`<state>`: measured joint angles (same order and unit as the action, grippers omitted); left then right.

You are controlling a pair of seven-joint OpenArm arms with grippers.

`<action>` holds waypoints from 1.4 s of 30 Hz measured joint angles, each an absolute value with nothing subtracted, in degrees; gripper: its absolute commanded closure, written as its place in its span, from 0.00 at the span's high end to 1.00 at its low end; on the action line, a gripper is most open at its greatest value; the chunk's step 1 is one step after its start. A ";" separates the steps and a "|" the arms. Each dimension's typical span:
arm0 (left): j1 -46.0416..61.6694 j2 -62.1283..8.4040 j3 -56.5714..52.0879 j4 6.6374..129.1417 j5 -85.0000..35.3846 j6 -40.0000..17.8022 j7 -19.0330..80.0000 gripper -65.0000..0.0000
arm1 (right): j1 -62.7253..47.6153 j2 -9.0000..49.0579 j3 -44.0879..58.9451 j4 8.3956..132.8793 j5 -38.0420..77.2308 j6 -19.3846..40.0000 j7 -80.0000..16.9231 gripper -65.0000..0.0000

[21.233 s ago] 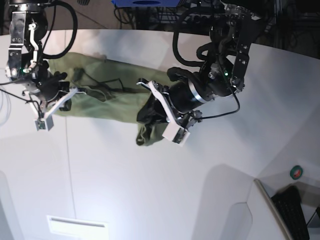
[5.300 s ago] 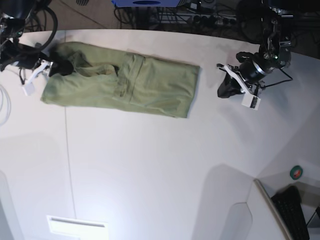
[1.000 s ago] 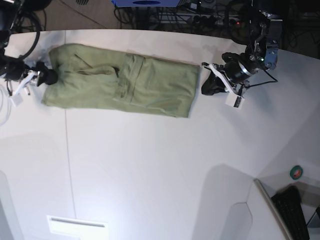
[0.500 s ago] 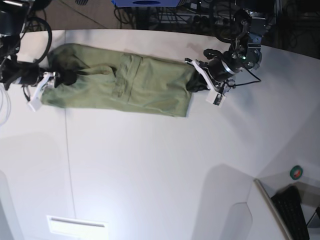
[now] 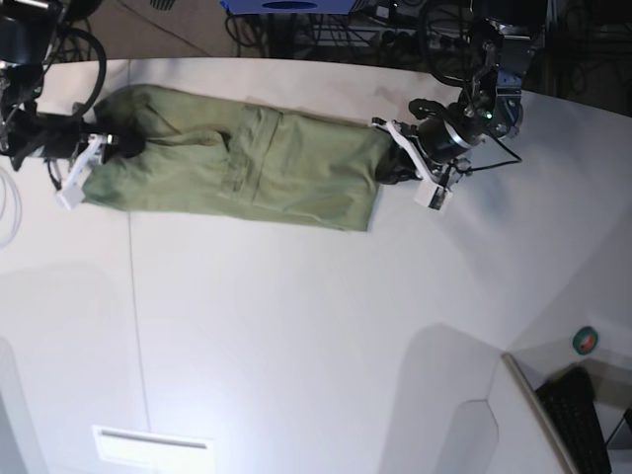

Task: Layout the t-shirt on the table in an organized manner, then fold the t-shirt properly
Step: 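Release the shirt edge and lift the left gripper away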

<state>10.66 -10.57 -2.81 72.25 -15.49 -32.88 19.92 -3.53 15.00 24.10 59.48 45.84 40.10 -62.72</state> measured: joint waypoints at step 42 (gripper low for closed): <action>11.42 -14.63 -10.48 72.55 -29.15 -32.97 20.32 0.00 | -3.51 14.85 24.10 59.22 45.89 40.05 -62.81 0.32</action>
<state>11.42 -14.63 -10.48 72.55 -29.15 -32.97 20.32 -3.51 14.85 24.10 59.22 45.89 40.05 -62.81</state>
